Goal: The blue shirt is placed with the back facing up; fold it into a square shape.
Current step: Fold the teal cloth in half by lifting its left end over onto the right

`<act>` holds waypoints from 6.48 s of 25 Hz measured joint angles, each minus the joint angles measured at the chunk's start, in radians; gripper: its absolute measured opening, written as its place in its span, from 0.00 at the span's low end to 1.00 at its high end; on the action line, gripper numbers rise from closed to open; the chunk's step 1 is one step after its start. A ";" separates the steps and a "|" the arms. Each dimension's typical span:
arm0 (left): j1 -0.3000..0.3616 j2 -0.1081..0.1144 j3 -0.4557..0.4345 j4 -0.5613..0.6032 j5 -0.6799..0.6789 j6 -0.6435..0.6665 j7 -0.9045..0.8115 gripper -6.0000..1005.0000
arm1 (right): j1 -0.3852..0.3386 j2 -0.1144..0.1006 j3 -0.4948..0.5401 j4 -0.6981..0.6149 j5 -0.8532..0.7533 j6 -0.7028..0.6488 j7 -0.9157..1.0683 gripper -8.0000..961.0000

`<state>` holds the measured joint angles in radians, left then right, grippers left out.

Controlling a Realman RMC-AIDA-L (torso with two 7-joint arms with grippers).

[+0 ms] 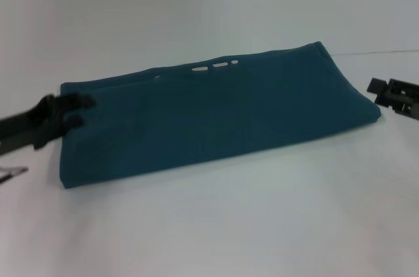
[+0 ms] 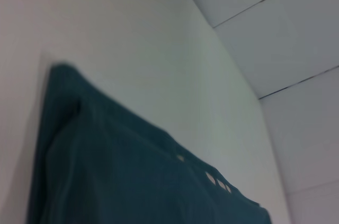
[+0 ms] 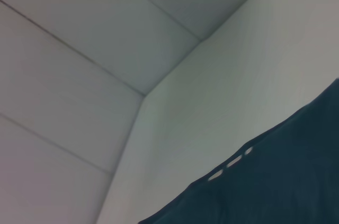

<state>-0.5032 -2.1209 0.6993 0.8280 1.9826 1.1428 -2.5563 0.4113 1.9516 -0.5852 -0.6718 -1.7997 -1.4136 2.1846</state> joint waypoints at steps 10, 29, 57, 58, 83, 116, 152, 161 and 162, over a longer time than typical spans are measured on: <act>0.063 -0.005 -0.170 -0.193 -0.054 0.082 0.082 0.54 | -0.017 -0.007 0.015 0.062 -0.004 -0.050 -0.045 0.61; 0.085 0.001 -0.187 -0.250 0.009 0.029 0.103 0.54 | -0.012 -0.008 0.009 0.092 -0.004 -0.024 -0.059 0.61; 0.086 0.011 -0.273 -0.248 0.127 0.072 -0.056 0.54 | -0.014 -0.011 0.015 0.100 -0.044 -0.010 -0.060 0.62; 0.086 0.011 -0.274 -0.252 0.126 0.067 -0.056 0.54 | -0.015 -0.011 0.015 0.100 -0.044 -0.007 -0.060 0.62; 0.007 0.020 -0.257 -0.334 0.130 -0.046 -0.059 0.54 | -0.017 -0.008 0.015 0.103 -0.044 0.009 -0.060 0.62; -0.072 0.026 -0.242 -0.381 0.121 -0.108 0.010 0.23 | -0.019 -0.011 0.028 0.115 -0.043 0.022 -0.060 0.63; 0.060 0.100 -0.408 -0.109 0.267 0.098 0.045 0.10 | -0.018 -0.009 0.016 0.170 -0.045 0.065 -0.055 0.63; -0.067 0.124 -0.394 -0.099 0.212 0.232 0.028 0.12 | -0.014 -0.004 0.016 0.170 -0.057 0.060 -0.060 0.63; -0.085 0.125 -0.390 -0.093 0.212 0.246 0.024 0.12 | -0.013 -0.004 0.016 0.170 -0.058 0.061 -0.060 0.63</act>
<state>-0.5884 -1.9955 0.3094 0.7350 2.1950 1.3887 -2.5320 0.3981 1.9476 -0.5696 -0.5014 -1.8574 -1.3528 2.1242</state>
